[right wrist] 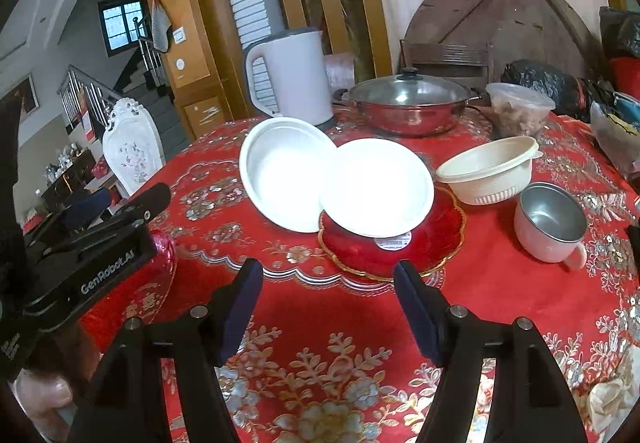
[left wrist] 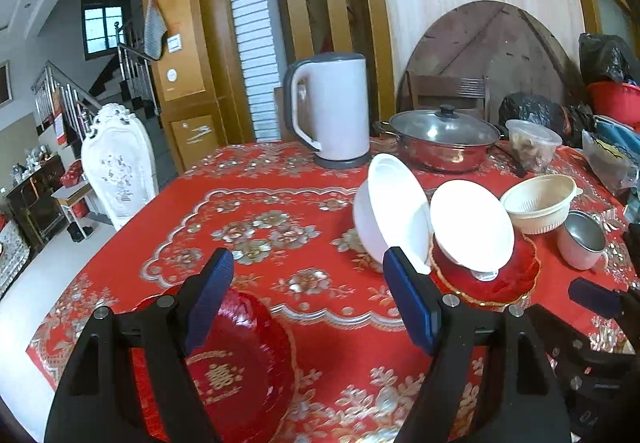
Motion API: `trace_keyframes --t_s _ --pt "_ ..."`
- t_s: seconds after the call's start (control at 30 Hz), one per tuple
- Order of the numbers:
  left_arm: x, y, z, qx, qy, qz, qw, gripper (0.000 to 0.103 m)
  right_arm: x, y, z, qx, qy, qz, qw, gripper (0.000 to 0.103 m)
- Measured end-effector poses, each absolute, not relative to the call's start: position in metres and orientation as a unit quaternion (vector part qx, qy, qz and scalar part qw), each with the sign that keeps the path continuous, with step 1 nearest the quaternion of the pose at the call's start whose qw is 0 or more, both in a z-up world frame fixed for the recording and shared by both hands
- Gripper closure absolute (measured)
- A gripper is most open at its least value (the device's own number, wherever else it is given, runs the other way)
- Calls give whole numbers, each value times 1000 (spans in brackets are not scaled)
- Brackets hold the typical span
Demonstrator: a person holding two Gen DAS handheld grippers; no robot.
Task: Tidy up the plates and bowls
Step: 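Reach the left tool to the large white plate and grasp its rim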
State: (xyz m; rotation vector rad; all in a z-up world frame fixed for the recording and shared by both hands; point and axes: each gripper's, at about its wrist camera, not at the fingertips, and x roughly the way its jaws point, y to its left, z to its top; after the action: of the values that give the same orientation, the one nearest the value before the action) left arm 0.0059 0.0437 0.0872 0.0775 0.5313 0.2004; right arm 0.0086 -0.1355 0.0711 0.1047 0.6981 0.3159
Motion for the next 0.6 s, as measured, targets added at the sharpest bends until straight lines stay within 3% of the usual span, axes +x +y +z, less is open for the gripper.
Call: trace_keyframes --t_s 0.6 --pt "104 43 71 -8 363 83 928 26 61 -132 61 60 357 170 916 29"
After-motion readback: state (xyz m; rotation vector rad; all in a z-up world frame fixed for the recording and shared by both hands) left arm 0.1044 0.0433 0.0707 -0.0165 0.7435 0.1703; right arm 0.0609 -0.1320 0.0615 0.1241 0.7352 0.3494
